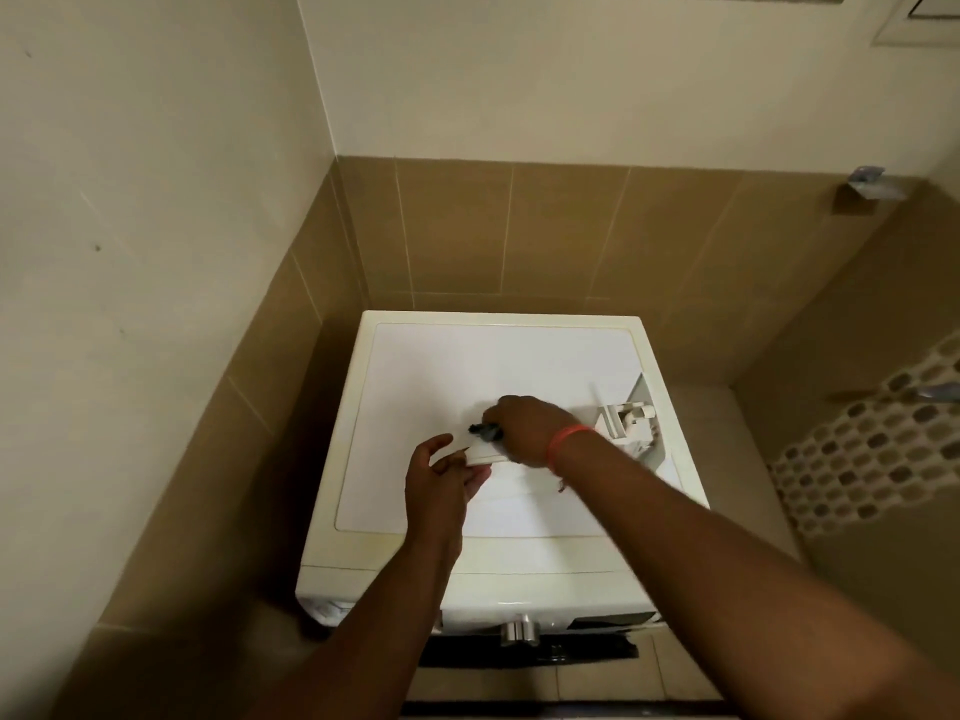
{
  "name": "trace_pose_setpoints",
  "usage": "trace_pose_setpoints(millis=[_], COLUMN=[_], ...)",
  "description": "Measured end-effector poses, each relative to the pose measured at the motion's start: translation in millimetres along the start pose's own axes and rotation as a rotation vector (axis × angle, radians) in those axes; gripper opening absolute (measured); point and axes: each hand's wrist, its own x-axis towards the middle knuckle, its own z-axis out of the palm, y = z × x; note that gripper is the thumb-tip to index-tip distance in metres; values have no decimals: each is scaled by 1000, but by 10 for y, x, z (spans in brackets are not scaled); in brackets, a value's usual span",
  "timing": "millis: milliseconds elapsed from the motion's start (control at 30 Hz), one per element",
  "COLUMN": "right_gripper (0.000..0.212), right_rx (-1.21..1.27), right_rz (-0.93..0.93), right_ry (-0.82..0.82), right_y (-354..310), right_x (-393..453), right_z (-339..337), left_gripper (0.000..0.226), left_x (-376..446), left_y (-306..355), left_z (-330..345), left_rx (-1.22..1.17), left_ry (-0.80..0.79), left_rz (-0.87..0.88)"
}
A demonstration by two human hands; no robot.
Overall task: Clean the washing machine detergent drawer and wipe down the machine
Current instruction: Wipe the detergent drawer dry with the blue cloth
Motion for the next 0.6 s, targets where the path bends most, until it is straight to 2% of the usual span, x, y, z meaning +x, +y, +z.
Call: trace_pose_setpoints(millis=[133, 200, 300, 400, 500, 533, 600], right_gripper=[32, 32, 29, 27, 28, 29, 29], right_rx=[-301, -402, -387, -256, -264, -290, -376], right_rz=[182, 196, 209, 267, 418, 458, 436], right_ry=[-33, 0, 56, 131, 322, 334, 203], right_y=[434, 412, 151, 140, 360, 425, 457], right_x=[-289, -366, -422, -511, -574, -605, -642], right_z=[-188, -194, -78, -143, -293, -309, -303], left_gripper=[36, 31, 30, 34, 39, 39, 39], left_x=[-3, -13, 35, 118, 159, 162, 165], left_y=[-6, -21, -10, 31, 66, 71, 76], left_z=[8, 45, 30, -16, -49, -55, -63], left_rx=[-2, 4, 15, 47, 53, 53, 52], left_ry=[-9, -2, -9, -50, -85, -91, -104], left_rz=[5, 15, 8, -3, -22, -29, -32])
